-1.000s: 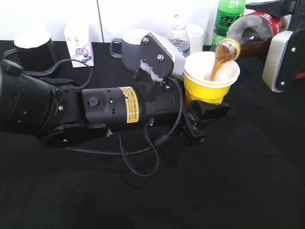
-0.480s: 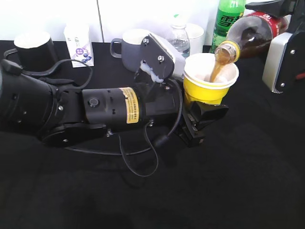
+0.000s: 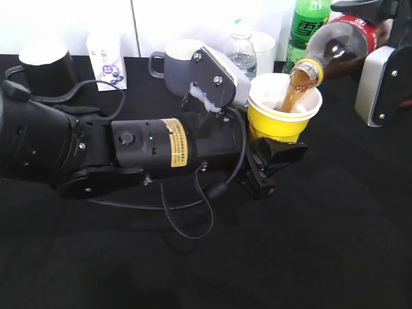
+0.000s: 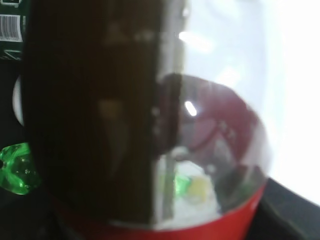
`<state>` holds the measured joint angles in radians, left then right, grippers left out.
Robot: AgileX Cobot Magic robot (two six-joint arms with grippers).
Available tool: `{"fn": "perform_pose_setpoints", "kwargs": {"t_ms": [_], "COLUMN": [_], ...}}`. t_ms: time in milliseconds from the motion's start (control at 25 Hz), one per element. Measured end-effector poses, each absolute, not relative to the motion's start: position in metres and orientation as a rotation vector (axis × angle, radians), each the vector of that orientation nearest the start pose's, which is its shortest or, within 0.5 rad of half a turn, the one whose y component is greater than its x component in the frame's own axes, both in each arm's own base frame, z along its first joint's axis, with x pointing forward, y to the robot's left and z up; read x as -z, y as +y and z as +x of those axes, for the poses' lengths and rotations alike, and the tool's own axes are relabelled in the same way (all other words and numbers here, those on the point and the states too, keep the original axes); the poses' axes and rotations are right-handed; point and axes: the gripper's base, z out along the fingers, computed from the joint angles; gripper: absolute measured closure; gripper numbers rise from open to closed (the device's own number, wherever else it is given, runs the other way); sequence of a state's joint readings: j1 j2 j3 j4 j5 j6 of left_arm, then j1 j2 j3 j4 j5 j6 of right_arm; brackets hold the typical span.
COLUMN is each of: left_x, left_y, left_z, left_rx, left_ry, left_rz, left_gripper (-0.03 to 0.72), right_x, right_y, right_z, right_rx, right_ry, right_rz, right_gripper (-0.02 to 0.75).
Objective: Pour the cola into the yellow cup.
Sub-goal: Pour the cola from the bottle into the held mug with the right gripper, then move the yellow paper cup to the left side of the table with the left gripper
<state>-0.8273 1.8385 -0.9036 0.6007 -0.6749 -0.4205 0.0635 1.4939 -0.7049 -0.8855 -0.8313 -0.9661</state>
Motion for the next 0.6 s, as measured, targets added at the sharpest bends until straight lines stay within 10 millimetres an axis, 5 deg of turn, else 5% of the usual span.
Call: {"fn": "perform_pose_setpoints", "kwargs": {"t_ms": [280, 600], "left_x": [-0.189, -0.198], "left_y": [-0.299, -0.279], "left_z": [0.231, 0.257], "left_rx": [0.854, 0.86], "left_ry": [1.584, 1.537], "left_rz": [1.056, 0.936], "left_gripper": [0.254, 0.254], "right_x": [-0.256, -0.26], "right_y": [0.071, 0.08], "right_z": [0.293, 0.285], "right_rx": [0.639, -0.155], "right_ry": [0.764, 1.218], "right_rz": [-1.497, -1.039], "right_gripper": [0.236, 0.236]}}
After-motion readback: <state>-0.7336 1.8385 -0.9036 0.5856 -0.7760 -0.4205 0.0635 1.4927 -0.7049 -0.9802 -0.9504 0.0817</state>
